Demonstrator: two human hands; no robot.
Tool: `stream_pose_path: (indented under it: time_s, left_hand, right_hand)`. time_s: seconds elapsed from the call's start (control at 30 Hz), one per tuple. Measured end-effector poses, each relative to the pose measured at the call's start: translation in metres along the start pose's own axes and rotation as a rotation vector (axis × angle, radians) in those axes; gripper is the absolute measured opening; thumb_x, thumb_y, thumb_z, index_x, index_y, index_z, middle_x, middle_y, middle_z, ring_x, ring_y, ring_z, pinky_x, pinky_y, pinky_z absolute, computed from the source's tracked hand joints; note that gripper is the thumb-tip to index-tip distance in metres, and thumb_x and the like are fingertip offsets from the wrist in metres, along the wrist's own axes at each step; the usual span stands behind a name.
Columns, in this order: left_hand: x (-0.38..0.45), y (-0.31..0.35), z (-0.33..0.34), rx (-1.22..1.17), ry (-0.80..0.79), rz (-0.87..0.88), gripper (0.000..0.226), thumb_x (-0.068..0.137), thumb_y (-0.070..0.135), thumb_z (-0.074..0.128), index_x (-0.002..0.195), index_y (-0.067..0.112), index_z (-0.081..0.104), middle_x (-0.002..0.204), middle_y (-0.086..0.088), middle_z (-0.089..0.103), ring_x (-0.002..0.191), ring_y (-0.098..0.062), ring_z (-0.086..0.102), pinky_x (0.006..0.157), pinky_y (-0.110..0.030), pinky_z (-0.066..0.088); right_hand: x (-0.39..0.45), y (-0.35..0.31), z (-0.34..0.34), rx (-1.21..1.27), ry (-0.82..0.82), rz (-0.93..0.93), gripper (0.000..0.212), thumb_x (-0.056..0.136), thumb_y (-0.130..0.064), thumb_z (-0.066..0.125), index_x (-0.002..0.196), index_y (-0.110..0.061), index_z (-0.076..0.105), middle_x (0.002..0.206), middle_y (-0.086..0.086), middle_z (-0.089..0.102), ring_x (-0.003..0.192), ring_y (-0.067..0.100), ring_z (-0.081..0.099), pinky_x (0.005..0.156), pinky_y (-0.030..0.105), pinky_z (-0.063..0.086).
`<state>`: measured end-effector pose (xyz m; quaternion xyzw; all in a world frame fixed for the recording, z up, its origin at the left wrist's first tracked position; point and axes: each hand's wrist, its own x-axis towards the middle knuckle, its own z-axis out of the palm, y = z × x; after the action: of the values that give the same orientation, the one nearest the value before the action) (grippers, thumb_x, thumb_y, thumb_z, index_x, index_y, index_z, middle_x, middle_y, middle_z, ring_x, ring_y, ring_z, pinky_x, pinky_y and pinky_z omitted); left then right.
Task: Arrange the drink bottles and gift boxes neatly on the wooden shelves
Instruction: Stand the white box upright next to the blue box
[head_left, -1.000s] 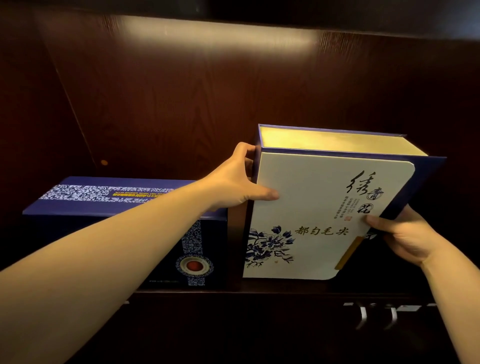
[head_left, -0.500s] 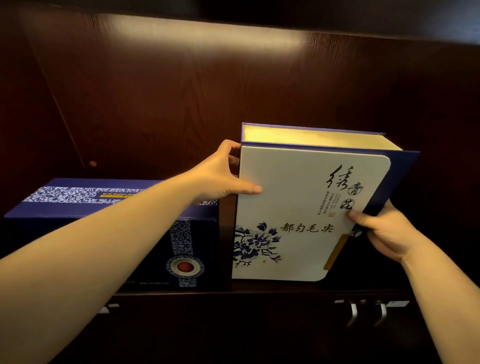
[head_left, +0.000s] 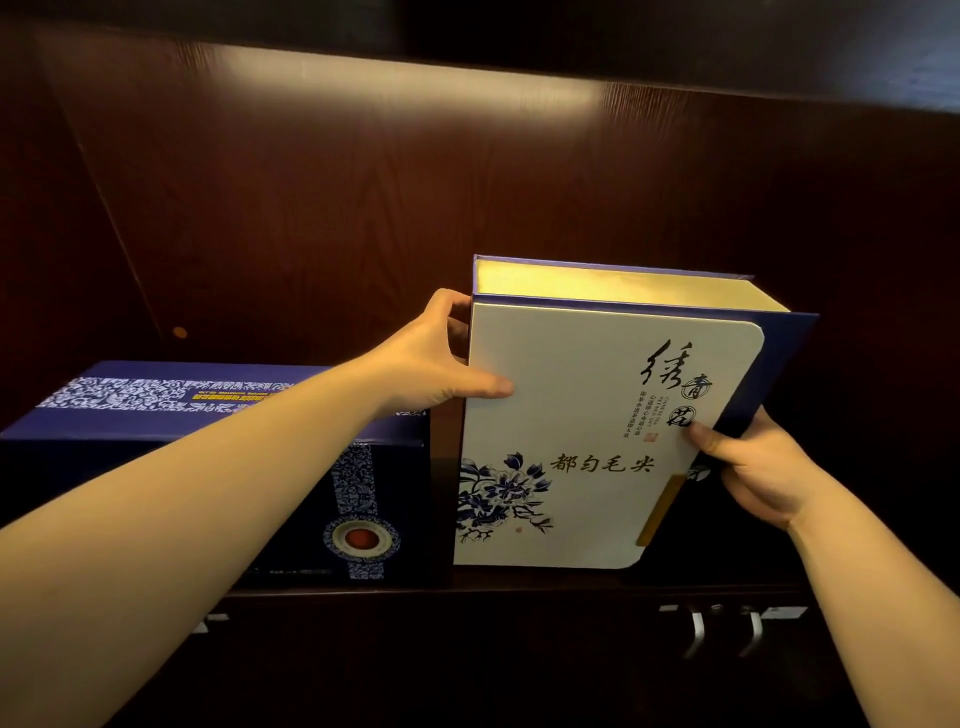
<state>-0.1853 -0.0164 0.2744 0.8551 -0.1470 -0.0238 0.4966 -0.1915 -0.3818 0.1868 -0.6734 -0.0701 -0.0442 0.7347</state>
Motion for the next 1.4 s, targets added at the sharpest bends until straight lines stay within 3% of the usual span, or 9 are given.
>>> stream_pose_path:
  time_s: [0.13,0.3,0.37,0.43,0.53,0.67,0.83,1.13,1.4]
  left_hand:
    - [0.001,0.0,0.001,0.003,0.017,-0.003,0.091,0.073,0.025,0.089,0.14,0.033,0.029,0.114,0.017,0.05,0.101,-0.012,0.065,0.073,-0.023,0.053]
    - [0.002,-0.004,-0.001,0.031,0.007,-0.004,0.106,0.071,0.033,0.09,0.152,0.031,0.022,0.136,0.009,0.05,0.118,-0.013,0.059,0.089,-0.032,0.054]
    - [-0.002,-0.008,-0.009,0.143,0.012,0.04,0.116,0.069,0.044,0.089,0.156,0.036,0.013,0.155,0.006,0.039,0.139,-0.016,0.042,0.11,-0.041,0.042]
    - [-0.013,-0.016,-0.025,0.286,-0.004,0.095,0.123,0.067,0.05,0.087,0.159,0.035,0.007,0.162,0.009,0.029,0.147,-0.012,0.028,0.115,-0.035,0.03]
    - [-0.029,-0.042,-0.062,0.617,-0.16,0.011,0.135,0.063,0.057,0.088,0.16,0.034,-0.002,0.167,0.011,0.013,0.153,-0.014,0.014,0.12,-0.035,0.019]
    - [-0.032,-0.076,-0.094,0.994,-0.386,-0.181,0.141,0.055,0.079,0.077,0.153,0.043,-0.017,0.169,0.008,-0.008,0.156,-0.02,-0.004,0.121,-0.062,0.0]
    - [-0.021,-0.077,-0.086,1.045,-0.371,-0.088,0.139,0.052,0.08,0.072,0.158,0.037,-0.008,0.163,0.0,0.016,0.145,-0.028,0.022,0.118,-0.049,0.019]
    - [-0.01,-0.078,-0.069,0.961,-0.343,-0.009,0.136,0.055,0.072,0.078,0.159,0.035,-0.001,0.159,0.0,0.024,0.138,-0.027,0.029,0.113,-0.042,0.026]
    - [-0.005,-0.071,-0.059,0.97,-0.333,-0.002,0.137,0.053,0.074,0.075,0.159,0.035,-0.001,0.158,0.0,0.027,0.136,-0.027,0.03,0.111,-0.042,0.027]
  right_hand:
    - [0.002,0.0,0.0,0.005,0.001,-0.004,0.075,0.071,-0.005,0.07,0.143,-0.011,0.05,0.122,0.005,0.073,0.125,0.03,0.062,0.083,0.028,0.06]
    - [0.001,-0.001,0.002,0.023,0.004,-0.023,0.087,0.064,-0.011,0.083,0.144,-0.013,0.049,0.116,0.001,0.077,0.117,0.025,0.067,0.075,0.025,0.06]
    - [0.0,-0.002,0.004,0.0,0.022,-0.038,0.11,0.044,-0.031,0.1,0.141,-0.016,0.051,0.117,0.001,0.076,0.112,0.021,0.07,0.076,0.026,0.06]
    - [-0.002,-0.004,0.004,-0.017,0.043,-0.063,0.123,0.031,-0.046,0.102,0.14,-0.018,0.053,0.119,0.001,0.076,0.109,0.017,0.072,0.077,0.025,0.06]
    - [-0.005,-0.006,0.002,-0.06,0.026,-0.068,0.11,0.031,-0.049,0.101,0.129,-0.03,0.057,0.117,-0.004,0.076,0.108,0.012,0.071,0.079,0.025,0.06]
    - [-0.007,-0.001,-0.001,-0.087,-0.006,-0.007,0.107,0.027,-0.051,0.101,0.123,-0.035,0.056,0.114,-0.01,0.076,0.109,0.01,0.07,0.08,0.025,0.06]
    - [-0.011,0.009,0.003,-0.083,-0.066,0.141,0.12,0.021,-0.052,0.101,0.131,-0.027,0.058,0.116,-0.003,0.077,0.116,0.026,0.066,0.098,0.055,0.05]
    - [-0.011,0.008,0.009,-0.041,-0.068,0.171,0.112,0.019,-0.055,0.1,0.122,-0.031,0.061,0.11,-0.007,0.078,0.109,0.02,0.068,0.079,0.046,0.054]
    - [-0.011,0.01,0.006,-0.037,-0.05,0.165,0.116,0.028,-0.056,0.1,0.132,-0.028,0.058,0.121,-0.001,0.075,0.116,0.025,0.067,0.082,0.049,0.056]
